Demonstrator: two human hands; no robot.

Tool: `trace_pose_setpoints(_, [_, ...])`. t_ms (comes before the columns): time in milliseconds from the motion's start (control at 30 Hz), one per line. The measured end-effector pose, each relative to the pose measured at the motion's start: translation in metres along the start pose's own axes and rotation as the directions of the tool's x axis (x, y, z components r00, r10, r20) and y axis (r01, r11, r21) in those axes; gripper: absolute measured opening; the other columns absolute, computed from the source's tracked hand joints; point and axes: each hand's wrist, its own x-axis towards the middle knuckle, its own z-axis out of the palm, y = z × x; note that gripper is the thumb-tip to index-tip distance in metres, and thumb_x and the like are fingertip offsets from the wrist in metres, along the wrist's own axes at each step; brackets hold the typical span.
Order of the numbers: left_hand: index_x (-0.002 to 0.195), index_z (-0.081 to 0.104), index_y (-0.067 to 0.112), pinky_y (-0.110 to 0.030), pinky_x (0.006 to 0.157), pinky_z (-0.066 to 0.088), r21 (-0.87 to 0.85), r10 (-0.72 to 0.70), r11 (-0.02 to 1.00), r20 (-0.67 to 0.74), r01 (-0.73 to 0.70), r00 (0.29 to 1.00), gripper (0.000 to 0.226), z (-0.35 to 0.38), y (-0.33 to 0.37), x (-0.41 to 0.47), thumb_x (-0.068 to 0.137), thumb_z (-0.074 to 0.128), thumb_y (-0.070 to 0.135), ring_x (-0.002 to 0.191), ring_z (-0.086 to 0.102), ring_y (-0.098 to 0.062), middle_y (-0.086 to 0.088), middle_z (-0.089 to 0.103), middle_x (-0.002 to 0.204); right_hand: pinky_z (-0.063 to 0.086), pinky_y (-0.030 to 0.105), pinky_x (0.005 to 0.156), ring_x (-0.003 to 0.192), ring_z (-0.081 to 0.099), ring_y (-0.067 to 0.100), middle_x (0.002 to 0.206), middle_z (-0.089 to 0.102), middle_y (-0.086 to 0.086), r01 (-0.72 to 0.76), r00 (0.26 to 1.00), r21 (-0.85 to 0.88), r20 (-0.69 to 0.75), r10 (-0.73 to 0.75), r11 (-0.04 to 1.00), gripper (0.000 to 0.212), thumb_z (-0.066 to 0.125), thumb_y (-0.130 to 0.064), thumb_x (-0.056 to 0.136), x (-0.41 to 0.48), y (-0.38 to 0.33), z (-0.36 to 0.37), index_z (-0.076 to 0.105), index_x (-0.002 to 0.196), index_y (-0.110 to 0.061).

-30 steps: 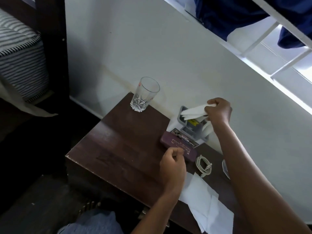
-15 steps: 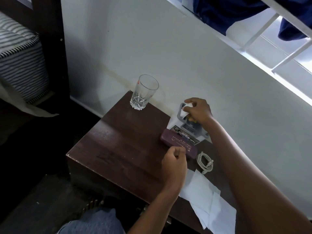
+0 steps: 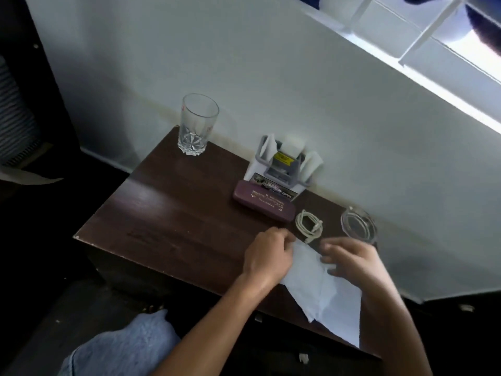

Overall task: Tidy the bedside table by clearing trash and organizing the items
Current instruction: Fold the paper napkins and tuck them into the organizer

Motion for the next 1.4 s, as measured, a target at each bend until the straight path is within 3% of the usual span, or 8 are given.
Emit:
trace_pose_setpoints(267, [0.147, 0.022, 0.032, -0.055, 0.113, -0.010, 0.547, 0.108, 0.791, 0.319, -0.276, 0.942, 0.057, 0.035, -0.019, -0.017, 0.094, 0.042, 0.023, 0.146, -0.011, -0.026, 0.003, 0.005, 0.159, 0.053, 0.039, 0.076, 0.088, 0.064, 0.023, 0.090, 0.069, 0.005, -0.070, 0.986, -0.180, -0.164, 0.040, 0.981, 0.022, 0.055, -0.002, 0.080, 0.022, 0.070, -0.004, 0.070, 0.091, -0.015])
trace_pose_setpoints(467, [0.146, 0.020, 0.038, -0.060, 0.109, -0.018, 0.627, 0.050, 0.728, 0.356, -0.279, 0.933, 0.056, 0.035, -0.025, -0.018, 0.094, 0.038, 0.027, 0.143, -0.025, -0.027, 0.007, -0.008, 0.159, 0.051, 0.042, 0.088, 0.106, 0.058, 0.032, 0.114, 0.061, 0.010, -0.189, 0.976, -0.347, -0.166, 0.139, 0.918, 0.035, 0.059, -0.006, 0.073, 0.040, 0.103, -0.027, 0.065, 0.106, -0.017])
trace_pose_setpoints(700, [0.141, 0.033, 0.037, -0.057, 0.109, -0.018, 0.594, 0.078, 0.768, 0.285, -0.240, 0.955, 0.051, 0.031, -0.026, -0.016, 0.091, 0.043, 0.030, 0.143, -0.025, -0.022, 0.009, 0.000, 0.159, 0.048, 0.034, 0.082, 0.106, 0.051, 0.033, 0.089, 0.064, 0.009, -0.244, 0.970, -0.412, -0.103, 0.221, 0.878, 0.018, 0.061, -0.009, 0.075, 0.041, 0.103, -0.032, 0.059, 0.061, -0.020])
trace_pose_setpoints(800, [0.135, 0.045, 0.033, -0.048, 0.114, -0.013, 0.462, 0.172, 0.856, 0.170, -0.232, 0.970, 0.043, 0.032, -0.023, -0.014, 0.092, 0.047, 0.028, 0.146, -0.015, -0.016, 0.007, 0.015, 0.158, 0.040, 0.021, 0.053, 0.064, 0.053, 0.016, 0.059, 0.057, 0.000, -0.118, 0.991, -0.270, 0.024, 0.129, 0.956, 0.022, 0.068, -0.003, 0.069, 0.029, 0.085, -0.048, 0.059, 0.053, -0.016])
trace_pose_setpoints(900, [0.124, 0.058, 0.023, -0.022, 0.113, 0.017, -0.021, 0.171, 0.985, 0.013, -0.171, 0.985, 0.033, 0.025, -0.009, -0.011, 0.091, 0.052, 0.029, 0.143, 0.023, -0.013, 0.007, 0.047, 0.139, 0.029, 0.012, 0.039, 0.038, 0.037, 0.002, 0.047, 0.051, -0.005, 0.017, 0.982, -0.041, 0.188, -0.009, 0.999, 0.021, 0.067, 0.007, 0.073, 0.009, 0.058, -0.059, 0.057, 0.062, -0.009])
trace_pose_setpoints(1000, [0.123, 0.055, 0.029, -0.019, 0.105, 0.036, -0.482, 0.095, 0.875, 0.269, 0.049, 0.958, 0.053, 0.018, 0.007, -0.017, 0.077, 0.057, 0.055, 0.128, 0.047, -0.008, 0.007, 0.055, 0.132, 0.035, 0.010, 0.043, 0.042, 0.045, 0.001, 0.057, 0.058, 0.002, 0.101, 0.944, 0.060, 0.308, -0.114, 0.993, 0.015, 0.066, 0.008, 0.075, -0.002, 0.040, -0.053, 0.058, 0.071, -0.004])
trace_pose_setpoints(1133, [0.137, 0.040, 0.035, -0.039, 0.108, 0.040, -0.533, 0.038, 0.796, 0.517, 0.286, 0.855, 0.086, 0.025, 0.011, -0.026, 0.058, 0.064, 0.060, 0.130, 0.046, -0.014, 0.000, 0.050, 0.140, 0.038, 0.015, 0.050, 0.051, 0.049, 0.007, 0.063, 0.059, 0.008, 0.133, 0.933, 0.107, 0.322, -0.161, 0.985, 0.013, 0.067, 0.006, 0.077, 0.001, 0.031, -0.034, 0.059, 0.074, -0.004])
trace_pose_setpoints(1400, [0.108, 0.063, 0.007, -0.036, 0.091, 0.053, -0.642, -0.114, 0.574, 0.552, 0.508, 0.826, 0.021, 0.027, 0.008, -0.021, 0.096, 0.047, 0.015, 0.098, 0.067, -0.021, -0.009, 0.071, 0.105, 0.047, 0.025, 0.067, 0.070, 0.060, 0.015, 0.077, 0.068, 0.007, 0.112, 0.986, 0.330, 0.080, -0.146, 0.937, 0.012, 0.068, -0.001, 0.079, 0.012, 0.031, -0.007, 0.065, 0.088, -0.009])
